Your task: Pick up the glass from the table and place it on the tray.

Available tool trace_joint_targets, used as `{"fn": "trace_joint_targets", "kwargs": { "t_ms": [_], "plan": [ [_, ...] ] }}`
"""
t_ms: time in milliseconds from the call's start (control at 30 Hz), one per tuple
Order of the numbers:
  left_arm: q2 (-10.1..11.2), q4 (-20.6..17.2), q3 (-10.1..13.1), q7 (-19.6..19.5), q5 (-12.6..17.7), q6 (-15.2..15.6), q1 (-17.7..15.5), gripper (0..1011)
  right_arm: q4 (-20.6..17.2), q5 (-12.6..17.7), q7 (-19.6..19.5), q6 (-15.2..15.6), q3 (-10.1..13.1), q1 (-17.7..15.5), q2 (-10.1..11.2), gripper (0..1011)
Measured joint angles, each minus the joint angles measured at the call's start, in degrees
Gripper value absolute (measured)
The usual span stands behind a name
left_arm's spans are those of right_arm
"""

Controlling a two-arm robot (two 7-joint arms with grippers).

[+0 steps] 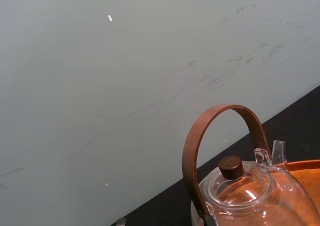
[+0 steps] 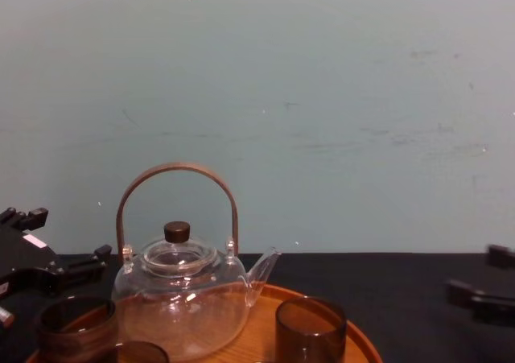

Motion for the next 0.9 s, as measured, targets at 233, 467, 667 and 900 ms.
{"fn": "trace_joint_targets", "kwargs": {
  "t_ms": [233, 467, 667, 900],
  "plan": [
    [0.0, 0.0, 0.0, 0.0, 0.0, 0.0, 0.0, 1001, 1.8, 1.3, -0.9, -1.3, 3.2, -2.2, 0.5, 1002],
    [0.0, 0.0, 0.0, 0.0, 0.0, 0.0, 0.0, 1001, 2.4, 0.9, -2.2, -1.4, 4.1, -2.7, 0.3, 1003],
    [0.0, 0.0, 0.0, 0.0, 0.0, 0.0, 0.0, 1001, 2.3, 0.9, -2.0, -1.4, 3.9, -2.6, 0.3, 1002],
    [0.0, 0.0, 0.0, 0.0, 0.0, 0.0, 0.0, 1001, 2.3, 0.9, -1.8, -1.4, 3.8, -2.5, 0.3, 1002]
  ]
}}
